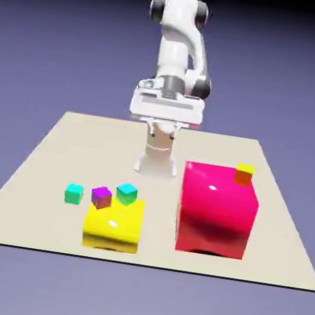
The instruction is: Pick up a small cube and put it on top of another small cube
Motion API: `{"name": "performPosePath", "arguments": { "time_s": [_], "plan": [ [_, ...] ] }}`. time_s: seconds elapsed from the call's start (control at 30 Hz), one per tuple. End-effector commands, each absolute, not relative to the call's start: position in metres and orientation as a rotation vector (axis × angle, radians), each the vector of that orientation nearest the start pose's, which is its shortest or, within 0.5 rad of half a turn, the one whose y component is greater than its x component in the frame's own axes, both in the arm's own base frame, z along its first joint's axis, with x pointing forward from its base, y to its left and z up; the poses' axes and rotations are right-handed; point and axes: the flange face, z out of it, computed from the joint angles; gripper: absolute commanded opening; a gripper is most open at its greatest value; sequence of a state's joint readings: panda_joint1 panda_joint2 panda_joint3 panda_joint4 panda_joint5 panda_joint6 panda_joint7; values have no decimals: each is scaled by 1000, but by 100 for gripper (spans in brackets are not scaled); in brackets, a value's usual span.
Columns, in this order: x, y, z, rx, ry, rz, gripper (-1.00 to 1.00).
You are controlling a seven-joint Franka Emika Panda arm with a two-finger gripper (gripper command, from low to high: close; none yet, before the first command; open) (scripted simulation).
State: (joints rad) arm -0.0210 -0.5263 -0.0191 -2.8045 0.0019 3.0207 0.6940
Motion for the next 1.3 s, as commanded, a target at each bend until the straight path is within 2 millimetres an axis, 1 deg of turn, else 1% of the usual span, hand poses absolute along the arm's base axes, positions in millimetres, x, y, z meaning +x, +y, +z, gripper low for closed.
{"name": "performPosePath", "arguments": {
  "time_s": [0.0, 0.1, 0.17, 0.23, 0.3, 0.37, 0.43, 0.5, 0.53, 0.57, 0.8, 0.83, 0.87, 1.07, 1.1, 1.13, 1.27],
  "plan": [
    [398, -33, 427, -2581, 1006, -958, 0],
    [400, -86, 384, -2697, 1080, -816, 0],
    [395, -121, 354, -2762, 1125, -705, 0],
    [385, -155, 324, -2816, 1164, -583, 0],
    [370, -188, 294, -2856, 1199, -451, 0],
    [350, -218, 265, -2881, 1228, -313, 0],
    [325, -246, 236, -2892, 1251, -171, 0],
    [296, -270, 208, -2887, 1268, -28, 0],
    [283, -279, 197, -2880, 1273, 31, 0],
    [283, -279, 197, -2880, 1273, 31, 0],
    [282, -279, 127, -2880, 1273, 31, 0],
    [282, -279, 127, -2880, 1273, 31, -100],
    [282, -279, 127, -2880, 1273, 31, -100],
    [283, -280, 189, -2882, 1272, 31, -100],
    [283, -279, 197, -2880, 1273, 31, -100],
    [283, -279, 197, -2880, 1273, 31, -100],
    [332, -252, 236, -2870, 1281, 27, -100]
  ]
}}
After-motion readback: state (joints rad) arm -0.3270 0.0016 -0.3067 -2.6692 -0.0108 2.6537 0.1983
